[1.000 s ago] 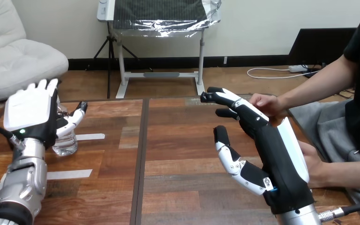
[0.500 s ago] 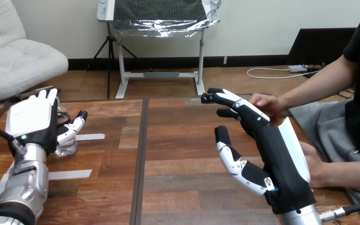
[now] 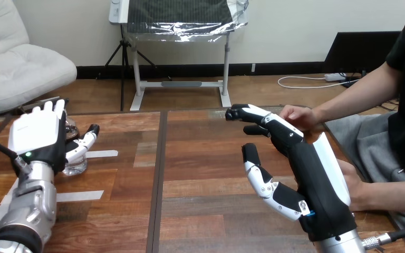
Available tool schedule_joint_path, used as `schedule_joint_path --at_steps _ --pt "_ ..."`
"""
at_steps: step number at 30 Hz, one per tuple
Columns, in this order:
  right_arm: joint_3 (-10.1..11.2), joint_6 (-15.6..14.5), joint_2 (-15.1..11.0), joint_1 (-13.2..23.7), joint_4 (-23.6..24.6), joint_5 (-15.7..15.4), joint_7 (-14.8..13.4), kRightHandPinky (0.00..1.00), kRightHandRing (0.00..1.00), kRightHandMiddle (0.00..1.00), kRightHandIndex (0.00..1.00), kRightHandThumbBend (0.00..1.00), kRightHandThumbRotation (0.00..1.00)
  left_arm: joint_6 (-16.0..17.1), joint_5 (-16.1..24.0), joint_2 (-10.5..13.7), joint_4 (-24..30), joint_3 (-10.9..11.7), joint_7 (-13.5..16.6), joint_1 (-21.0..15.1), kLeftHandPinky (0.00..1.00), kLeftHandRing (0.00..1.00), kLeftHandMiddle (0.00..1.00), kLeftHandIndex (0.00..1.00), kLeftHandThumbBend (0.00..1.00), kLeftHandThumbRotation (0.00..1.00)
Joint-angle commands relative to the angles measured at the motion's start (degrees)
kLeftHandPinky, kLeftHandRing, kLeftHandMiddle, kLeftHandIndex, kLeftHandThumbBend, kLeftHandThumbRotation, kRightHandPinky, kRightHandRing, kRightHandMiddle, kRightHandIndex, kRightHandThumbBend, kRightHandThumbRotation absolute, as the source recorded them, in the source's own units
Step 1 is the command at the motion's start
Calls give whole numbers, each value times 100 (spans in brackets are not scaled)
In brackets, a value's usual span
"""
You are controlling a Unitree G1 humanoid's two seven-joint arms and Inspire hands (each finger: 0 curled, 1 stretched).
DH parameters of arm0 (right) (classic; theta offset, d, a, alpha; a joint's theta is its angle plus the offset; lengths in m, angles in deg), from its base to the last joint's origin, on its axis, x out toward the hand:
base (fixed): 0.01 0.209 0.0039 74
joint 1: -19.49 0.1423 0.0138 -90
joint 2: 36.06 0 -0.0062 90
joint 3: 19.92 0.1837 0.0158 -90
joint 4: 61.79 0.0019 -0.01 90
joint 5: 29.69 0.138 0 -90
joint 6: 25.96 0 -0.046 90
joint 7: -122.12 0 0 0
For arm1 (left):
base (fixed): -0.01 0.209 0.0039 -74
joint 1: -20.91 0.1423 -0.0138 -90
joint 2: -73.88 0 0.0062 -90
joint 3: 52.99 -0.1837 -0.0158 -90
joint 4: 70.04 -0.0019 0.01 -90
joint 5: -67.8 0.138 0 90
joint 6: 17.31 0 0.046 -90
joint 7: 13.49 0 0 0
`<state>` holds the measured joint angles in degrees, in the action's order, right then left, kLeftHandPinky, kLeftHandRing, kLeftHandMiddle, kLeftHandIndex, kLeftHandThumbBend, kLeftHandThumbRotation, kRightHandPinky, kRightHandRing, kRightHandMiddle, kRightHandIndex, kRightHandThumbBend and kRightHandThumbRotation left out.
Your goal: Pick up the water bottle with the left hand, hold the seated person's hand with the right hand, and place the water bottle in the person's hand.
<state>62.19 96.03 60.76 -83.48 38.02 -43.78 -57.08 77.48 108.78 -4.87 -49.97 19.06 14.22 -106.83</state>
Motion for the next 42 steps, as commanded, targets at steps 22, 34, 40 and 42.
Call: schedule_joint_path --at_steps 22,34,40,42 --pt "105 29 -20 219 243 113 24 72 80 81 72 8 0 357 -76 -228 91 -293 470 221 95 96 96 95 50 100" --pt "89 108 -19 242 191 67 4 69 78 80 73 7 0 452 -61 -246 275 -327 633 447 94 95 96 94 49 100" --pt "87 165 -13 264 148 44 -17 68 78 80 72 7 0 400 -37 -266 485 -338 728 586 94 95 95 94 49 100" --pt "89 171 -11 266 140 44 -19 67 77 80 72 7 0 410 -43 -267 533 -333 742 625 94 95 95 94 49 100"
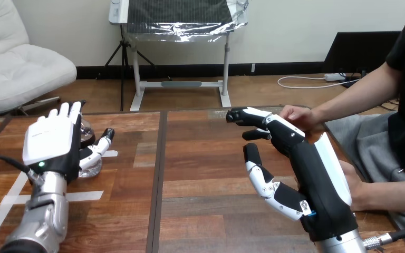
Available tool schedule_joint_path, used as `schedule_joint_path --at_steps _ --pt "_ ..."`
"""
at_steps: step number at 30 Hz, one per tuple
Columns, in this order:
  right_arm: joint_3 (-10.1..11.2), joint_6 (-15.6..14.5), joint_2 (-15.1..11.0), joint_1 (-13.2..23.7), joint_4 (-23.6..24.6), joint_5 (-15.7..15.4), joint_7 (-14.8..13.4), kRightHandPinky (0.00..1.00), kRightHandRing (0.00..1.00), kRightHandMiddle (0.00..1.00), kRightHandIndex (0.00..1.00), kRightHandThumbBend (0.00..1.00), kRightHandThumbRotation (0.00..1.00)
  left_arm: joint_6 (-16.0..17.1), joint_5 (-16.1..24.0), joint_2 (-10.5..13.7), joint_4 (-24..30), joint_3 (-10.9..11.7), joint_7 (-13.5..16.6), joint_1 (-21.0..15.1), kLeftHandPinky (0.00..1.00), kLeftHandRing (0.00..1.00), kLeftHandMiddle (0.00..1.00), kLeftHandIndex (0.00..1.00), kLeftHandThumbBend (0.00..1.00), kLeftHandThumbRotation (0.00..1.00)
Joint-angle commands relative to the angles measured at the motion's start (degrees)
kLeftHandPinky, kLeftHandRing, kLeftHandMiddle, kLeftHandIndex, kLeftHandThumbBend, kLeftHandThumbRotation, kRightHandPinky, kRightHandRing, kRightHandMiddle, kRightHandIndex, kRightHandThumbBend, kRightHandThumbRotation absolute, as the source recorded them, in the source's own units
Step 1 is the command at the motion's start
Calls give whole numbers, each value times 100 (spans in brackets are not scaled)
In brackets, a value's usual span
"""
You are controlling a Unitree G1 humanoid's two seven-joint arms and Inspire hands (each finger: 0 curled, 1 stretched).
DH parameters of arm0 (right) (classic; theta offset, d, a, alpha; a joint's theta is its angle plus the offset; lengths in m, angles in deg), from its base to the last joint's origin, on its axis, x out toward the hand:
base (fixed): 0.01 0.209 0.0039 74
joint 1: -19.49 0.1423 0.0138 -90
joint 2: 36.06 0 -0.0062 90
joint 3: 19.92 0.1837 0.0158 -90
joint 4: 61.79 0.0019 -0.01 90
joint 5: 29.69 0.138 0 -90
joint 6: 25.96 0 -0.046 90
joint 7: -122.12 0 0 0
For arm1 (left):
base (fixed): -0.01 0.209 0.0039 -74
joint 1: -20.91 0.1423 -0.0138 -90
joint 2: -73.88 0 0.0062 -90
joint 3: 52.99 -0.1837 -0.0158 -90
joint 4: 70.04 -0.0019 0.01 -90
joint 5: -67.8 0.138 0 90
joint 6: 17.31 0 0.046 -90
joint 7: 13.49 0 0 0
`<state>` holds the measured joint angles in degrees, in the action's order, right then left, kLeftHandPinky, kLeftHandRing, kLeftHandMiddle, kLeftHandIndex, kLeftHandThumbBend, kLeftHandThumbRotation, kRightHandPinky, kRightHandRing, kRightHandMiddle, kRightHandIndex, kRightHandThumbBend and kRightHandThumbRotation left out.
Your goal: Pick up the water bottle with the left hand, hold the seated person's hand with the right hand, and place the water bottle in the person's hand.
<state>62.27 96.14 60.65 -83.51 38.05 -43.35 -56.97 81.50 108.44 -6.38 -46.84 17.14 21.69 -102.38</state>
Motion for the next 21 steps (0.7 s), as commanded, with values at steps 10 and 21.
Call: schedule_joint_path --at_steps 10,21 --pt "66 143 1 275 121 53 6 66 77 79 72 7 0 104 -131 -134 562 -51 76 449 95 95 96 94 49 100" --pt "62 63 16 277 146 72 17 66 78 80 72 7 0 229 -244 -119 920 -28 116 695 95 94 96 94 48 100"
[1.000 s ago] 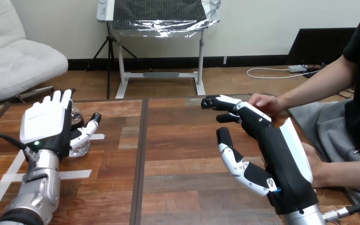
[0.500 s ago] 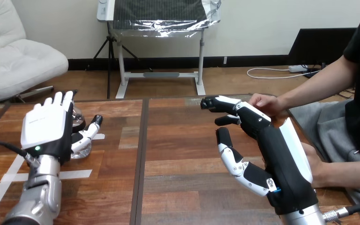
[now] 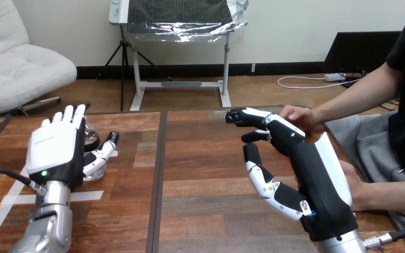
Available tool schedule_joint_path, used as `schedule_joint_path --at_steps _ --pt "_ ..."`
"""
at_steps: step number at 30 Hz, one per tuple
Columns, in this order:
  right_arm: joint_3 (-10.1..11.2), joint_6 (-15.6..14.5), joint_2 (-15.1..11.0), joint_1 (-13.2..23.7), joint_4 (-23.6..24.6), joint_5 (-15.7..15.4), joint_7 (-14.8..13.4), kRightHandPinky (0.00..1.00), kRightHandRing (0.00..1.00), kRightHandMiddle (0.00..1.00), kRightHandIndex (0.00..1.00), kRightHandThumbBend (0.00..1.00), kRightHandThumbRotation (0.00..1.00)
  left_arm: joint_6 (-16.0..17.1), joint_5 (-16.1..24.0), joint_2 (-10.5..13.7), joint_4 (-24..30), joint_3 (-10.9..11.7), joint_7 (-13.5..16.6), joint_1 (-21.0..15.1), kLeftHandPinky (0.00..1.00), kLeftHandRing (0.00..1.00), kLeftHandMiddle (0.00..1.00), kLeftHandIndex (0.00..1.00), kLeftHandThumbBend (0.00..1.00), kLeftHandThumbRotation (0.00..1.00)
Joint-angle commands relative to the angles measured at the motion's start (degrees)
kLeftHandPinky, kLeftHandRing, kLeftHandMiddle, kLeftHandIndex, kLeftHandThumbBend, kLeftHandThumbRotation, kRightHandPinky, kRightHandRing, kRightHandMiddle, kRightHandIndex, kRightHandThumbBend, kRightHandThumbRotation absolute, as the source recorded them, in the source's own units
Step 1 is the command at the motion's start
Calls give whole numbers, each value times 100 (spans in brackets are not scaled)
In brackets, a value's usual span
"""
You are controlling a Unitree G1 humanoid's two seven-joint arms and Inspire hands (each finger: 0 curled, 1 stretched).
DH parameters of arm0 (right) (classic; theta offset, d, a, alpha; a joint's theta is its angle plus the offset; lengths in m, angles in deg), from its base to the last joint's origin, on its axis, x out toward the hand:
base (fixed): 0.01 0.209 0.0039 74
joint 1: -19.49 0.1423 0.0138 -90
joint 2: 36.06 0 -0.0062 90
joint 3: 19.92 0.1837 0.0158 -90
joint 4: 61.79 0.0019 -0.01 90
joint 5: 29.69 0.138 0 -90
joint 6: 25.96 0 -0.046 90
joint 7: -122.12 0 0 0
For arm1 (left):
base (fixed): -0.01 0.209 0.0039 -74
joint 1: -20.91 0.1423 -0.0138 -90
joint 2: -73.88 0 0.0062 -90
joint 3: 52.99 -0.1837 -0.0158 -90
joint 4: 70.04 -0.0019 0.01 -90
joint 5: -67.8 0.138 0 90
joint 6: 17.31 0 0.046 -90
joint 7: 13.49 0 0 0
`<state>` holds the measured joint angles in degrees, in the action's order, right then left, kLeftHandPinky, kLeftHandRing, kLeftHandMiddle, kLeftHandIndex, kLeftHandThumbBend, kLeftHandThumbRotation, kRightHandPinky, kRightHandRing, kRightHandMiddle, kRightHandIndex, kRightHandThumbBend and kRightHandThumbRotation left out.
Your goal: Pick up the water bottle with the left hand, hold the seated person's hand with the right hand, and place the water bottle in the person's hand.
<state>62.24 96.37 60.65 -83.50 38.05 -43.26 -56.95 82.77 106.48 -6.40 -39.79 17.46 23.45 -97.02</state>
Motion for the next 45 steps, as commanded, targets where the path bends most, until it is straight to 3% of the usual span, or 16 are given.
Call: schedule_joint_path --at_steps 1,15,45 --pt "62 32 14 275 152 63 20 66 78 80 72 7 0 83 -44 -116 266 -64 -67 189 95 94 96 94 48 100" --pt "65 55 16 303 125 27 31 66 78 80 72 7 0 0 43 -64 699 -102 -108 422 95 96 97 95 49 100" --pt "53 39 39 391 56 17 30 66 78 80 72 6 0 -205 164 24 2408 16 -198 1217 92 94 94 94 50 100"
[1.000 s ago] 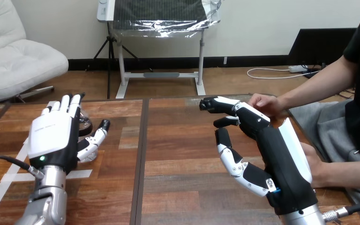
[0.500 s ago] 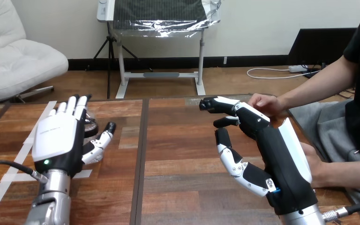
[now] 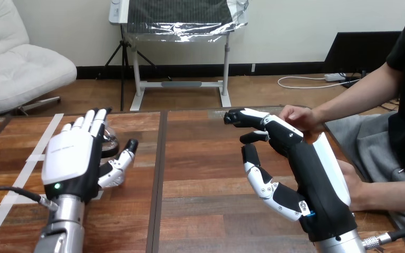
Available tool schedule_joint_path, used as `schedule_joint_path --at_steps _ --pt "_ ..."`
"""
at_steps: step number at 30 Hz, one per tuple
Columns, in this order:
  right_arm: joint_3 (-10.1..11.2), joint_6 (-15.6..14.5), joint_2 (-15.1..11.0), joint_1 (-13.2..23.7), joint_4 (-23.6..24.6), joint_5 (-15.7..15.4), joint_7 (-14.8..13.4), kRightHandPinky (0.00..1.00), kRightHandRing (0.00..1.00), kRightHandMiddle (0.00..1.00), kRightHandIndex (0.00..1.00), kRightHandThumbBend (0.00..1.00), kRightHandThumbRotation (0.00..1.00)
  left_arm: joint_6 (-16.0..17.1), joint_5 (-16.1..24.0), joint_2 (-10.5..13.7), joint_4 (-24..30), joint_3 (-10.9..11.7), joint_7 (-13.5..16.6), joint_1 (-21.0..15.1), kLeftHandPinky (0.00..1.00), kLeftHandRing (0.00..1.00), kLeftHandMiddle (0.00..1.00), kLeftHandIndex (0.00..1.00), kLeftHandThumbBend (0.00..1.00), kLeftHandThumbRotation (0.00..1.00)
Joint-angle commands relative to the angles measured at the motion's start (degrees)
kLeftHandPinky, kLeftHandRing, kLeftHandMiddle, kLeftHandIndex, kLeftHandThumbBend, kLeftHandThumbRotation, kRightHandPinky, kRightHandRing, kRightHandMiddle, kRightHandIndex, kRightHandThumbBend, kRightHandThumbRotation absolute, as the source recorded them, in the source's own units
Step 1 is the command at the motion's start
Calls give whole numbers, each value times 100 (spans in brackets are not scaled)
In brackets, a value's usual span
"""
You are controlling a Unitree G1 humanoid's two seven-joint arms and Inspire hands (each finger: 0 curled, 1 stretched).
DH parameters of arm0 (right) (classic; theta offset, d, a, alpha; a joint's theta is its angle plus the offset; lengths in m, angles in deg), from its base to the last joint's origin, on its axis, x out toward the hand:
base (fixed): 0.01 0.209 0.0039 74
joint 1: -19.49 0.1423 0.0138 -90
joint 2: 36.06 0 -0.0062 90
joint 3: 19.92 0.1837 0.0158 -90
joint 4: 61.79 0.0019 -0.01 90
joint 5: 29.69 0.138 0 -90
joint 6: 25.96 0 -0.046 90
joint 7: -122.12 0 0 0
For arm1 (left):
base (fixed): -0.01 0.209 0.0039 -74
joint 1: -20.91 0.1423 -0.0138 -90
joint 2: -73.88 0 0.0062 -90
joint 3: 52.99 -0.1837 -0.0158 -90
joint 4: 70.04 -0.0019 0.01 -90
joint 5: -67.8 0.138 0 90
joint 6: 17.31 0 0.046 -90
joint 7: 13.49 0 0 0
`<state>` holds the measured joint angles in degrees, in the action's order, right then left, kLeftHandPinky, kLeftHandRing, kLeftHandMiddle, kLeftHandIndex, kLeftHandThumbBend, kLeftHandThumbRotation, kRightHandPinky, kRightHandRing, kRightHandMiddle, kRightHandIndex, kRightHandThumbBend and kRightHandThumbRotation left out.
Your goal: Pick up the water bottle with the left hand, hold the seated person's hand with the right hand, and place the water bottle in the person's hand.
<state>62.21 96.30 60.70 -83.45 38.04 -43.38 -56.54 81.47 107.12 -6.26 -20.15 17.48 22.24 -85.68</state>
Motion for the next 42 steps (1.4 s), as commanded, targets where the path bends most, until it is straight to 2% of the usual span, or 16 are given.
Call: schedule_joint_path --at_steps 1,13,20,42 --pt "57 43 33 385 61 28 -10 66 78 80 72 6 0 -87 106 18 560 20 -100 137 92 94 95 94 50 100" --pt "61 50 25 423 31 34 -6 66 78 80 72 6 0 -331 250 74 1411 76 -334 570 92 93 95 95 50 100" --pt "57 6 19 428 56 52 18 67 79 80 71 6 0 -361 375 89 1692 97 -273 754 92 92 94 95 50 100" --pt "50 20 32 489 -3 138 57 68 80 80 71 6 0 -585 614 146 2499 173 -486 1300 93 93 95 95 51 100"
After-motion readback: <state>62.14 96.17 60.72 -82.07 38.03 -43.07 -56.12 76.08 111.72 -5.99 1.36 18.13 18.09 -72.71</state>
